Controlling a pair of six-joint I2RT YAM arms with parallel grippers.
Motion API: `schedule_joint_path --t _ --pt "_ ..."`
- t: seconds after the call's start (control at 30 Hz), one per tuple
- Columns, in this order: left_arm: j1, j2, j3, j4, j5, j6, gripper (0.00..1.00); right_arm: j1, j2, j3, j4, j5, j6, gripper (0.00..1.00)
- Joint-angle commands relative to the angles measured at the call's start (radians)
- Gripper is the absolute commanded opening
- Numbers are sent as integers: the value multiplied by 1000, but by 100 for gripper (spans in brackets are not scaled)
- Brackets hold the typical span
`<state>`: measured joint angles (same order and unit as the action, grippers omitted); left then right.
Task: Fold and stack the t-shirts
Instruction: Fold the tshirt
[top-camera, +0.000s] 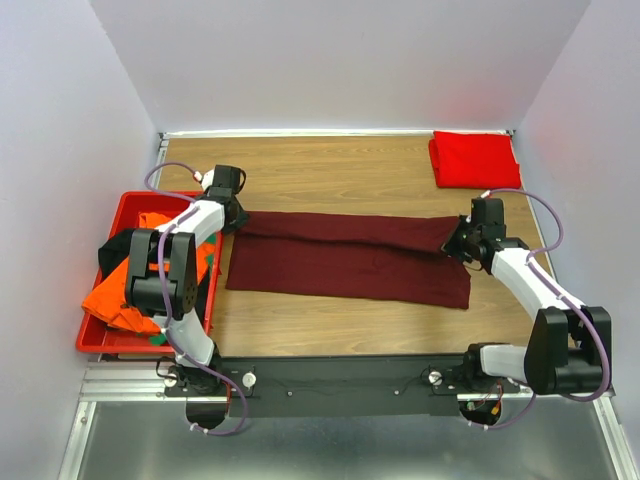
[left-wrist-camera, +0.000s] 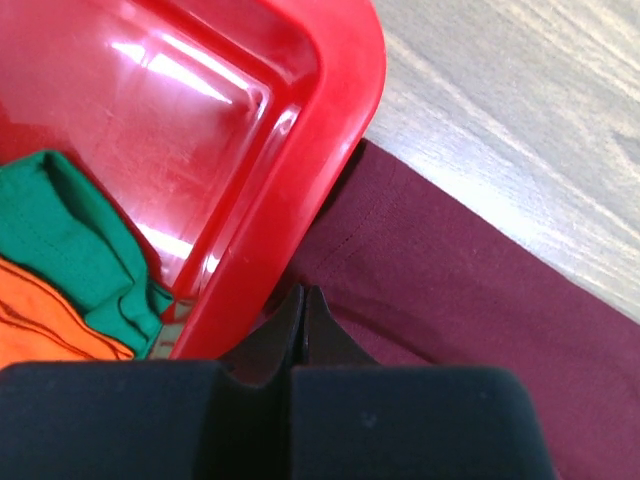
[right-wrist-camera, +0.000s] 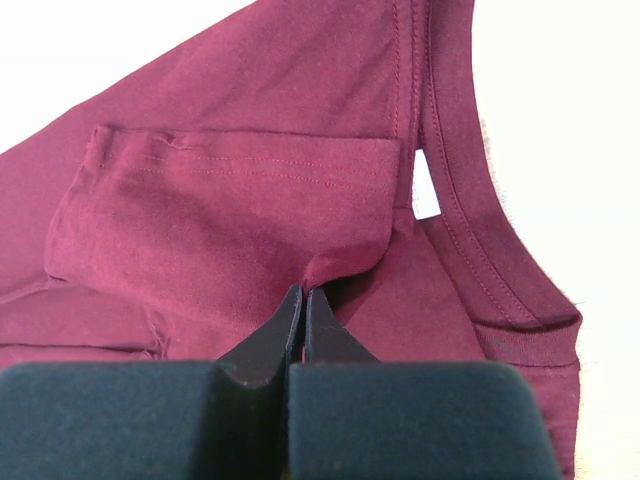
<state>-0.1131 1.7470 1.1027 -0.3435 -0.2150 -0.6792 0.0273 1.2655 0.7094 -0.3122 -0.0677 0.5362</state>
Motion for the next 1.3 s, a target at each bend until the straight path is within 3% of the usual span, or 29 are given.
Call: schedule_joint_path --t 0.0,0.03,0.1,0.2,0.33,0.77,1.0,1.27 --pt "10 -49 -29 9 11 15 9 3 3 -25 -16 20 13 8" --pt "10 -56 -30 12 12 18 14 3 -3 -28 -16 17 13 11" --pt "10 -73 -33 12 20 29 27 3 -11 -28 -16 2 15 28" --pt "10 -110 -23 9 28 47 32 2 -38 -12 -18 -23 -5 40" --pt "10 -127 -3 5 45 69 33 3 -35 18 -16 -26 -18 46" --pt "-74 -75 10 35 85 38 26 75 234 212 39 20 -35 48" --pt "-148 -38 25 61 134 61 25 180 448 375 62 63 -51 48" --pt "-191 -23 13 84 175 72 25 266 586 505 82 132 -79 48"
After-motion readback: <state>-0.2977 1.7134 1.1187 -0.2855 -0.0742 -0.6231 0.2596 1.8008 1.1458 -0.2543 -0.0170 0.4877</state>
